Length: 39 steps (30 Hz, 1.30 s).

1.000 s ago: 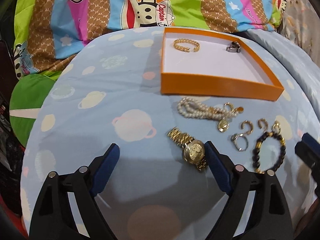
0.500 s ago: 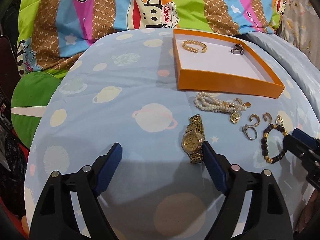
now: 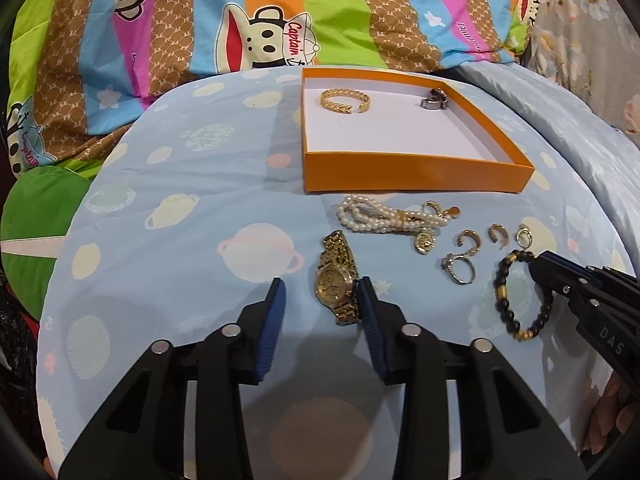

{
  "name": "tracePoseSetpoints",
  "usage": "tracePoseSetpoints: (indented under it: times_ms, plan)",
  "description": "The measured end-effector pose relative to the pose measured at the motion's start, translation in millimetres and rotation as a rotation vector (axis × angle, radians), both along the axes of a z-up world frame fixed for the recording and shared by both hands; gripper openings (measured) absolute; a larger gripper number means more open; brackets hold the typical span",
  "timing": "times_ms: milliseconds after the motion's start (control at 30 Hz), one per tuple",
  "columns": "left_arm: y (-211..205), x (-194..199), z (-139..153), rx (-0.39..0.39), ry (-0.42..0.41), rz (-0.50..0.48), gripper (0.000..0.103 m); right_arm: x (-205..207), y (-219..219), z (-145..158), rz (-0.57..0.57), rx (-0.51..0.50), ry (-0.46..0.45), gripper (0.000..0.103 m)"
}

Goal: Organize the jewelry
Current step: 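Grasp the gold watch with the left gripper while the right gripper grasps the black bead bracelet, then carry the gold watch and bead bracelet into the orange box and release both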

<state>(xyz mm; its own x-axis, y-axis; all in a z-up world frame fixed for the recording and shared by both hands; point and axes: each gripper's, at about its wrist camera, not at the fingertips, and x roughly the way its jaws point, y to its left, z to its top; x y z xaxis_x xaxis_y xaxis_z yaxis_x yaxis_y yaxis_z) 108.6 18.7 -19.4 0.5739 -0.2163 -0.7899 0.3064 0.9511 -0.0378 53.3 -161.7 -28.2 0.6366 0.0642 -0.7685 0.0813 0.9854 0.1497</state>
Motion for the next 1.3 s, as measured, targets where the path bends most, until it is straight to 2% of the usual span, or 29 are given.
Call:
tracePoseSetpoints:
  times_ms: [167,267,467,500,533,567,633,800,1100,1233,1300]
  plan:
    - [8,3,1,-0.082,0.035,0.005,0.034,0,-2,0,0.002,0.018,-0.001,0.008]
    - [12,6,2,-0.145,0.061,0.005,0.041,0,-3,0,0.002,0.028,-0.001,0.008]
    - [0,4,2,-0.178,0.072,-0.039,0.041,0,-5,-1,0.003,0.045,-0.003,0.008]
    - [-2,4,2,-0.188,0.076,-0.05,0.038,0,-5,-1,0.003,0.048,-0.003,0.008]
    - [-5,3,2,-0.205,0.085,-0.068,0.028,0,-5,-1,0.003,0.05,-0.003,0.008]
    - [-6,3,1,-0.21,0.092,-0.075,0.023,0,-5,-1,0.003,0.051,-0.003,0.008]
    - [-8,3,0,-0.205,0.088,-0.068,0.019,0,-5,-1,0.003,0.053,-0.003,0.008]
    - [-11,7,0,-0.186,0.085,-0.045,0.02,0,-5,-1,0.005,0.053,-0.004,0.008]
    - [-30,11,0,-0.066,0.033,0.012,0.021,-1,-5,-1,0.006,0.054,-0.004,0.008]
    - [-38,10,-1,-0.022,0.004,0.019,0.032,-1,-3,-1,0.009,0.056,-0.005,0.008]
    - [-43,10,-1,0.006,-0.007,0.019,0.032,-1,-3,-1,0.01,0.058,-0.005,0.008]
